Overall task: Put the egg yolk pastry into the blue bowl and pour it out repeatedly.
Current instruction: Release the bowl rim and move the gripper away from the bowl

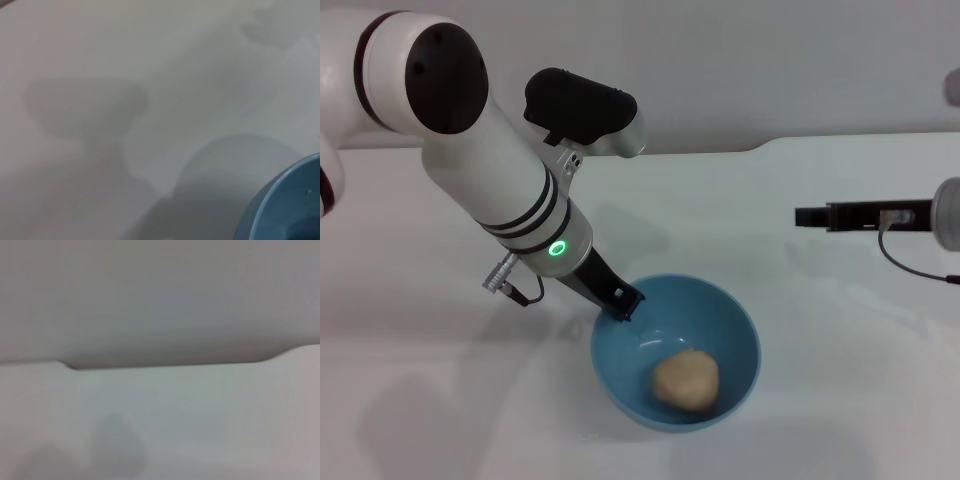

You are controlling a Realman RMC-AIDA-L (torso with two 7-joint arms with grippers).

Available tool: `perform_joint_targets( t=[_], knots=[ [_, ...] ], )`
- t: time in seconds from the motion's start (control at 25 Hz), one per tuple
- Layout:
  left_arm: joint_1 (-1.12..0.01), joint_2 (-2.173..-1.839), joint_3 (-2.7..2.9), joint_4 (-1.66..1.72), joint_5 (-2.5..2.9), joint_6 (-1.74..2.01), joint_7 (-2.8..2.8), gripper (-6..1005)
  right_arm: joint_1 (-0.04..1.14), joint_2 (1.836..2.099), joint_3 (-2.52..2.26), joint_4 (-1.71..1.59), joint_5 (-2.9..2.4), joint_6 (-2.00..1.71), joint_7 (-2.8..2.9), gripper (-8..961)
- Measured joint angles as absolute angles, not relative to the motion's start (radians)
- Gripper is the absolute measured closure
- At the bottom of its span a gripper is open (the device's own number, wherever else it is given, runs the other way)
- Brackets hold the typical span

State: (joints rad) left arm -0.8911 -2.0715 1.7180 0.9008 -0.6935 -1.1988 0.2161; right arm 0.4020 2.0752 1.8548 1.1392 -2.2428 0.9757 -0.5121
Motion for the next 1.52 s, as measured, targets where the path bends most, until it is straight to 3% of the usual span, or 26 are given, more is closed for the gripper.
perform_joint_targets(
  t=[0.36,1.4,1.52],
  knots=[
    [-0.894,-2.072,1.714,0.873,-0.694,-1.178,0.196,918,0.334,2.075,1.654,1.142,-2.401,0.614,-0.449,644],
    [-0.919,-2.069,1.694,0.757,-0.697,-1.152,0.165,886,0.348,2.069,1.66,1.15,-2.404,0.588,-0.457,645],
    [-0.922,-2.068,1.692,0.753,-0.697,-1.149,0.15,788,0.35,2.069,1.66,1.151,-2.404,0.588,-0.457,645]
  ],
)
